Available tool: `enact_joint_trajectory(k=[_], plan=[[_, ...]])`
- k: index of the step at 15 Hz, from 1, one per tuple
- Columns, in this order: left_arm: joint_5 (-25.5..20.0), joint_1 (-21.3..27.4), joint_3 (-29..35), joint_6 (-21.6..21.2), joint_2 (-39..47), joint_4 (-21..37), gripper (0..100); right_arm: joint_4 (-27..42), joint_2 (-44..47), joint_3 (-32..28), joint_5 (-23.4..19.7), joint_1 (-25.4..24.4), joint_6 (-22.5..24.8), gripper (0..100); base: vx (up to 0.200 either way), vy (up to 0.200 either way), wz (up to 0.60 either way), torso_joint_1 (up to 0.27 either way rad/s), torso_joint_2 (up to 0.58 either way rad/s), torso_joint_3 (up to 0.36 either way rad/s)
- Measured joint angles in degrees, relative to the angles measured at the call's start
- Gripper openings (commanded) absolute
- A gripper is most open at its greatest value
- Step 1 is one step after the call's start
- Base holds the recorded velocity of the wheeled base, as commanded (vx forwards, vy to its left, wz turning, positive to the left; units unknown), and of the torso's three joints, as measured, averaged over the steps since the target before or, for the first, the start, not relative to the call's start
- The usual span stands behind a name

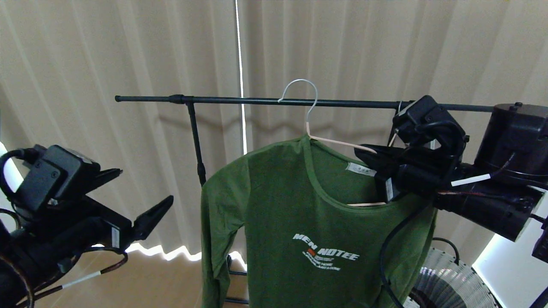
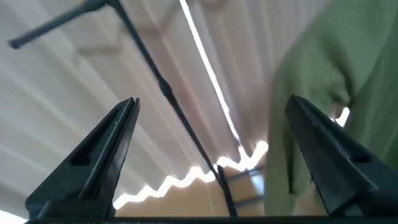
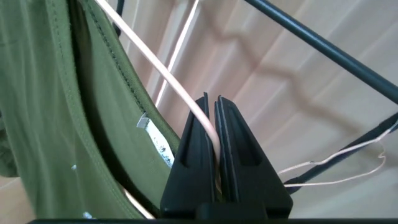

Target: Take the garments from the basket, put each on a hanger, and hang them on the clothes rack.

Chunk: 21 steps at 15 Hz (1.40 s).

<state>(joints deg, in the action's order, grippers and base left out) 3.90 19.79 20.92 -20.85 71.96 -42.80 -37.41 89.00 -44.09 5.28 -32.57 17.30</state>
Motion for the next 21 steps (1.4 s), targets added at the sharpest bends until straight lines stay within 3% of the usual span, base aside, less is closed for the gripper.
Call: enact_joint_trajectory(k=[3, 5, 12, 13, 18, 21], plan=[[-5.12, 2.49, -1.66, 0.21, 2.97, -0.09, 100, -0.02, -1.33, -0.11, -1.07, -0.13, -0.06, 0, 0.000, 0.000, 0.00, 0.000, 0.00, 0.000], [-5.46, 2.73, -1.72, 0.27, 4.94, -0.15, 100, -0.02, -2.35, 0.18, -3.58, -0.24, -0.04, 0, 0.000, 0.000, 0.00, 0.000, 0.00, 0.000], [-5.68, 1.07, -0.59, 2.07, 9.76, -1.29, 100, -0.02, -3.97, -0.22, -4.44, -1.90, 0.00, 0, 0.000, 0.000, 0.00, 0.000, 0.00, 0.000], [-5.73, 1.18, -0.61, 2.13, 10.15, -1.76, 0, 0.00, -4.11, -0.22, -4.55, -2.15, -0.01, 0, 0.000, 0.000, 0.00, 0.000, 0.00, 0.000], [-5.46, 0.55, -1.30, 1.61, 10.86, -2.46, 0, 0.00, -4.55, -0.26, -4.33, -2.34, 0.07, 0, 0.000, 0.000, 0.00, 0.000, 0.00, 0.000], [-5.57, -4.00, -3.36, -0.39, 9.22, -2.49, 0, 0.11, -5.30, 0.20, -4.02, -1.05, 0.21, 0, 0.000, 0.000, 0.00, 0.000, 0.00, 0.000]])
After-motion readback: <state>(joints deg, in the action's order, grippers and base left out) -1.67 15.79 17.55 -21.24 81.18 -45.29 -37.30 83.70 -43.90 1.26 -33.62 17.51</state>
